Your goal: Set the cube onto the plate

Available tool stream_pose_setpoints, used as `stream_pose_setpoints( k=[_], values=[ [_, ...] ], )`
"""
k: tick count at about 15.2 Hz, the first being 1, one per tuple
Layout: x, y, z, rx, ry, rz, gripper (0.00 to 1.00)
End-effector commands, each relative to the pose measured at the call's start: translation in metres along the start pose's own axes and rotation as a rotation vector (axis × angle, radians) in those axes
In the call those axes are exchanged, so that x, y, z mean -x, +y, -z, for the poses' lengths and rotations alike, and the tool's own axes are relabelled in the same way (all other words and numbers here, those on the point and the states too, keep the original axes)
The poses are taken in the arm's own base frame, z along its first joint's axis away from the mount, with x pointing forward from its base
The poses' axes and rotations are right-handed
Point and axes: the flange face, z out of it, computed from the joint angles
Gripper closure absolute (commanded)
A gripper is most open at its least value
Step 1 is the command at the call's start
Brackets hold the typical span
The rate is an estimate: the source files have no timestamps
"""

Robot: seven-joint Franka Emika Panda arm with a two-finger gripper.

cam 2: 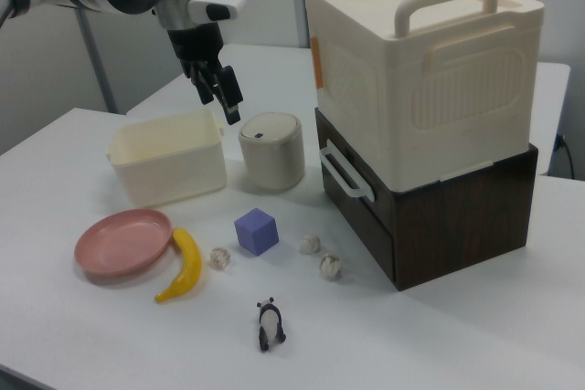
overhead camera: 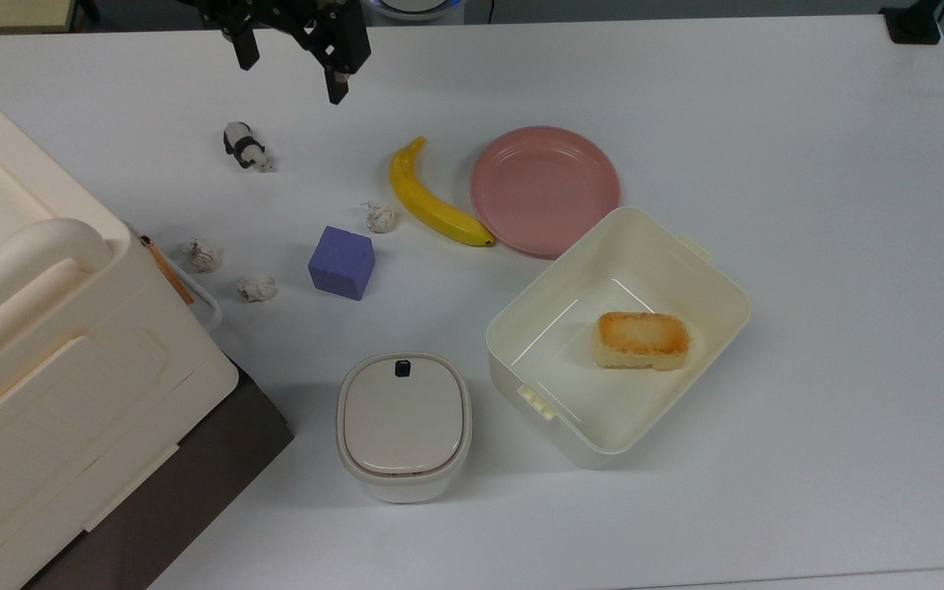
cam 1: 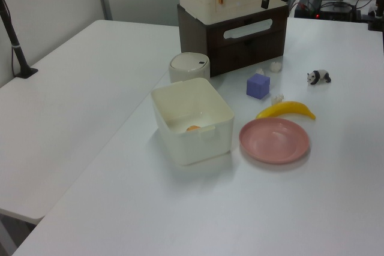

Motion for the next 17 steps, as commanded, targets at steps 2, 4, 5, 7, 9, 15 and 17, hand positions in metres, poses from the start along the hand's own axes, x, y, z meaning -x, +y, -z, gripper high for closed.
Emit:
stream_pose_setpoints(
  k=[2, 4, 5, 7, 9, 15, 17],
  values=[
    [-0.002, 0.003, 0.004, -0.016, 0.006, 0.073, 0.0],
    [-0.001, 0.007, 0.004, -0.005, -0.008, 0.094, 0.0],
    [0.001, 0.01, 0.001, 0.018, -0.029, 0.114, 0.0],
    [0.001, 0.016, -0.003, 0.064, -0.048, 0.178, 0.0],
    [0.006, 0.018, -0.005, 0.081, -0.084, 0.192, 0.0],
    [0.017, 0.039, -0.067, 0.152, -0.249, 0.359, 0.0],
    [0.007, 0.061, -0.078, 0.146, -0.265, 0.374, 0.0]
  ],
)
